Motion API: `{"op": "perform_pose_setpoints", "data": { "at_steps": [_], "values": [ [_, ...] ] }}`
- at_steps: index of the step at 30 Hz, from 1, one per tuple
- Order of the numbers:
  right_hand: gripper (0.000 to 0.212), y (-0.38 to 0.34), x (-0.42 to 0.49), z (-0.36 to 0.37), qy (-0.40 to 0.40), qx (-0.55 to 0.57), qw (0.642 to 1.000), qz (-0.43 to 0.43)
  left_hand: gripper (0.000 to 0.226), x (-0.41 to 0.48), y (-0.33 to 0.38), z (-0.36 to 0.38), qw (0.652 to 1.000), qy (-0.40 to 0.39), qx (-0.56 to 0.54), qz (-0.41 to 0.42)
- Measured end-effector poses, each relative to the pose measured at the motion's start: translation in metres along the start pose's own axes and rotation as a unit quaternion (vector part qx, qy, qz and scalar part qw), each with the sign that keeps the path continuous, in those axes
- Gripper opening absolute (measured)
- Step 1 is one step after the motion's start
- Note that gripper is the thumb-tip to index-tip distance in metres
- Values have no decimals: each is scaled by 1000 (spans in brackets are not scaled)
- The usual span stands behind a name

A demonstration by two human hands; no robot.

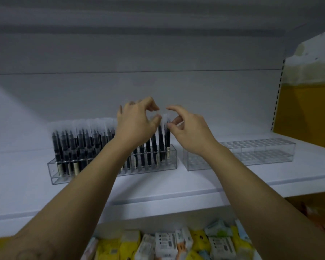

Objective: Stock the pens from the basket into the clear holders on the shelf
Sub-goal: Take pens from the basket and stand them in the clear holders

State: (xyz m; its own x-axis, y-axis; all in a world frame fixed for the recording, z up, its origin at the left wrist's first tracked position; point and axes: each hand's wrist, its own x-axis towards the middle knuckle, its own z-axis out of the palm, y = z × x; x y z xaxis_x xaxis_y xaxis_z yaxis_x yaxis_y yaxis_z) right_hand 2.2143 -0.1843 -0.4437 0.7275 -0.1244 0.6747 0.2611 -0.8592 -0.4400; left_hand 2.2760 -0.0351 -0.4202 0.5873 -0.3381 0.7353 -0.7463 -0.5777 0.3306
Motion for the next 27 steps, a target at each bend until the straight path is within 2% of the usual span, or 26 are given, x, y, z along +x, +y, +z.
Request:
{"op": "perform_pose_setpoints", "data": {
  "at_steps": [4, 8, 16, 23, 27],
  "values": [
    [43, -1, -3, 5, -49, -12, 999, 2, 15, -1, 4, 1, 999, 6, 44, 29],
    [48, -3, -9, 8, -51, 12, 998, 19, 12, -1, 6, 0, 999, 1, 42, 31],
    [78, -17, -23, 14, -112, -13, 992, 62, 8, 3, 10, -2, 998, -21, 22, 52],
    [90, -31, -30, 11, -133, 26, 983, 126, 12, 11, 13, -8, 998, -53, 34, 23],
    [91, -37, -35, 7, -137, 44, 979, 147, 12, 5, 10, -10, 999, -50, -1, -9]
  ]
}}
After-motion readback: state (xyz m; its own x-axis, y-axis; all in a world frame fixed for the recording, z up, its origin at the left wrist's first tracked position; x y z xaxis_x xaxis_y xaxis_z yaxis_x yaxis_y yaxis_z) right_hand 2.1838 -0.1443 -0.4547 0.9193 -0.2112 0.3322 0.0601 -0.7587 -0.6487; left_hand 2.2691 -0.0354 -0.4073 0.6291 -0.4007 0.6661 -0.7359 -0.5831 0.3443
